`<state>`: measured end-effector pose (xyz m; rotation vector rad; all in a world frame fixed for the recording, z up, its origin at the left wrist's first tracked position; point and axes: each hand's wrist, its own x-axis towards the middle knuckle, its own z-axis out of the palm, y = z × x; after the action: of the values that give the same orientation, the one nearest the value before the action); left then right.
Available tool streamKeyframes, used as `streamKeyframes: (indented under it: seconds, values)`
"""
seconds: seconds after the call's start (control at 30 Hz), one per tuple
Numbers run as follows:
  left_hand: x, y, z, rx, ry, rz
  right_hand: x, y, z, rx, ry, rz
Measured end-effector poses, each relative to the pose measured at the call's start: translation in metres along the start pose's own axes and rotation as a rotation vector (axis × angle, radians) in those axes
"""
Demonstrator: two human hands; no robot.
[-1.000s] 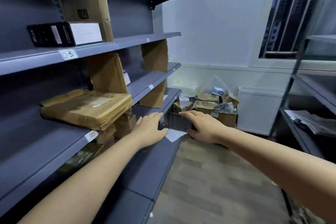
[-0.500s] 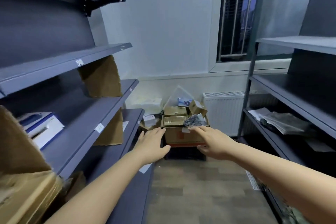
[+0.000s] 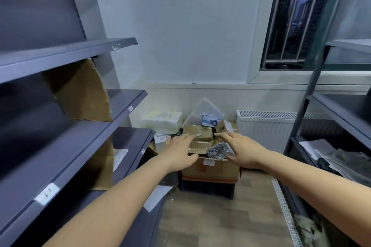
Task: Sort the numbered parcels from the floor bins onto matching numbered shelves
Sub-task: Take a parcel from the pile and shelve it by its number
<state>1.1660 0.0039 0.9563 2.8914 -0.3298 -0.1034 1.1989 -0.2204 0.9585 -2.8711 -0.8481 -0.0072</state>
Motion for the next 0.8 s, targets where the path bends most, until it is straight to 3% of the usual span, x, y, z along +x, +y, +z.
streamKeyframes:
  seconds: [0.3, 0.57, 0.8]
  values:
    - [0.17, -0.052, 0.027, 0.007, -0.104, -0.016, 0.125, 0.099, 0.049, 0.027, -0.092, 0.042]
    - [0.349, -0.088, 0.019, 0.009, -0.148, 0.108, 0.256, 0.192, 0.06, 0.072, -0.107, 0.187]
    - [0.475, -0.091, 0.062, 0.001, -0.247, 0.184, 0.322, 0.278, 0.09, 0.117, -0.175, 0.292]
